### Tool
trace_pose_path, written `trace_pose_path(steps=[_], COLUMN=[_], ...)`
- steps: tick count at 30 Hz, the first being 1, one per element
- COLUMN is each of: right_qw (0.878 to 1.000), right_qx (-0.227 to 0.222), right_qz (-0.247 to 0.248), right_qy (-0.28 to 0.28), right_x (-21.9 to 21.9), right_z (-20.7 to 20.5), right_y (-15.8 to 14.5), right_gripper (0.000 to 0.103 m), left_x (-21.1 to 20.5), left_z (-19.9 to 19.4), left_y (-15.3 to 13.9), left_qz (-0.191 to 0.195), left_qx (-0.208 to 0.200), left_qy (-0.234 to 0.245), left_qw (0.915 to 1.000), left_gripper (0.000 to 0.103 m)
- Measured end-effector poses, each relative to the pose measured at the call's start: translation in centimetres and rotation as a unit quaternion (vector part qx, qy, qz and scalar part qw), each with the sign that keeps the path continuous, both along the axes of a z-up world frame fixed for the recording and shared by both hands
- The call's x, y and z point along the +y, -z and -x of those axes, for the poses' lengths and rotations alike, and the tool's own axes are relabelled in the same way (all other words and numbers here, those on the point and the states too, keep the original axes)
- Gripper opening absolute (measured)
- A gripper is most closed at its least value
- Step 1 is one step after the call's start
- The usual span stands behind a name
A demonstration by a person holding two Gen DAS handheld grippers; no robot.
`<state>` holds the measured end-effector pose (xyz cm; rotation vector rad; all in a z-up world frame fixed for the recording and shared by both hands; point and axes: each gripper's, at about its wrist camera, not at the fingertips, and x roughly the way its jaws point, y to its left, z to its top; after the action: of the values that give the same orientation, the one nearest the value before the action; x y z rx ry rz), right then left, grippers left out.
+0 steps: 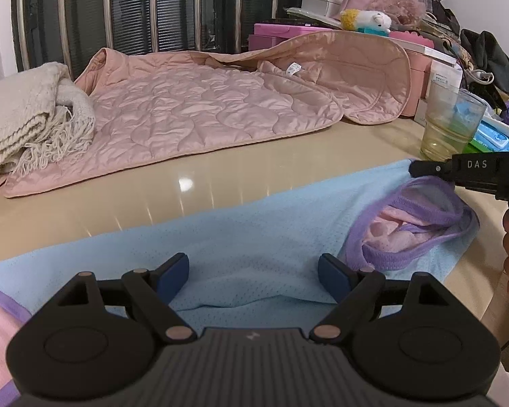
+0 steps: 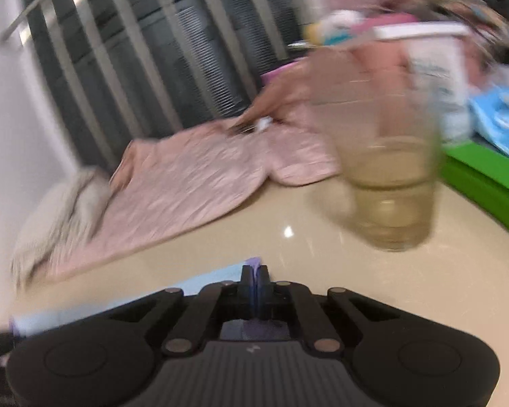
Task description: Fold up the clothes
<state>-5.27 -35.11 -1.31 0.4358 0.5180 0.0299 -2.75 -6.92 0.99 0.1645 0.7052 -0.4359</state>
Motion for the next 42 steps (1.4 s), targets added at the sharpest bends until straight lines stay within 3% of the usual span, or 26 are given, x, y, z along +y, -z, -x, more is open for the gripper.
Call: trace_pose_path(steps=[2, 4, 5, 6, 8, 14, 18, 20, 22, 24, 29, 32, 36, 40, 42], right_qw=[1.000, 1.000, 1.000, 0.999, 0.997, 0.997, 0.990, 0.980, 0.973, 0.971, 0.973, 0.975, 0.975, 0.972, 0.976], right_qx=[0.003, -0.012, -0.024, -0.036, -0.053, -0.044, -0.063, -0.076, -0.095, -0.107, -0.102, -0.119, -0.151, -0.130, -0.091], right_qz=[0.000, 0.006, 0.008, 0.017, 0.047, 0.044, 0.116, 0.181, 0.207, 0.210, 0.205, 0.187, 0.153, 0.152, 0.153], right_qy=[-0.003, -0.001, 0.005, 0.007, 0.015, 0.042, 0.043, 0.044, 0.039, 0.029, 0.032, 0.025, -0.063, -0.121, -0.127], right_x=[-0.6, -0.7, -0.8, -0.8, -0.6, 1.0, 3.8, 5.6, 6.5, 6.9, 6.9, 7.5, 13.5, 21.1, 23.5], right_z=[0.2, 1.2, 2.2, 3.1, 5.0, 6.2, 6.3, 6.7, 7.3, 7.6, 6.9, 6.6, 6.3, 4.9, 3.8], right_y=[0.3, 0.1, -0.3, -0.6, -1.1, 0.8, 1.6, 2.4, 3.0, 3.2, 1.8, -0.5, -3.0, -1.2, -0.1], right_gripper=[0.003, 0.012, 0.023, 0.041, 0.050, 0.049, 0.047, 0.045, 0.035, 0.016, 0.007, 0.007, 0.007, 0.009, 0.021], left_x=[-0.1, 0.3, 0.5, 1.0, 2.1, 5.7, 8.0, 9.1, 10.2, 11.3, 13.7, 14.9, 16.5, 17.6, 17.8], left_z=[0.0, 0.2, 0.4, 0.8, 1.6, 3.4, 5.0, 5.7, 6.3, 6.9, 8.3, 9.1, 10.0, 11.0, 11.5], left_y=[-0.1, -0.6, -1.0, -1.7, -3.1, -5.5, -5.6, -5.5, -5.3, -5.2, -5.2, -5.0, -4.7, -4.9, -4.9], left_qz=[0.003, 0.019, 0.031, 0.047, 0.067, 0.093, 0.108, 0.119, 0.128, 0.139, 0.160, 0.169, 0.188, 0.186, 0.179], left_qx=[0.001, 0.002, 0.002, -0.003, -0.017, -0.063, -0.067, -0.067, -0.065, -0.063, -0.067, -0.065, -0.065, -0.069, -0.070], left_qy=[0.001, 0.003, 0.002, 0.001, -0.005, -0.068, -0.095, -0.112, -0.129, -0.144, -0.169, -0.181, -0.203, -0.219, -0.225], left_qw=[1.0000, 0.9998, 0.9995, 0.9989, 0.9976, 0.9913, 0.9874, 0.9844, 0.9812, 0.9777, 0.9703, 0.9667, 0.9588, 0.9553, 0.9553], left_gripper=[0.085, 0.085, 0.085, 0.085, 0.085, 0.085, 0.085, 0.086, 0.086, 0.086, 0.086, 0.086, 0.086, 0.086, 0.086])
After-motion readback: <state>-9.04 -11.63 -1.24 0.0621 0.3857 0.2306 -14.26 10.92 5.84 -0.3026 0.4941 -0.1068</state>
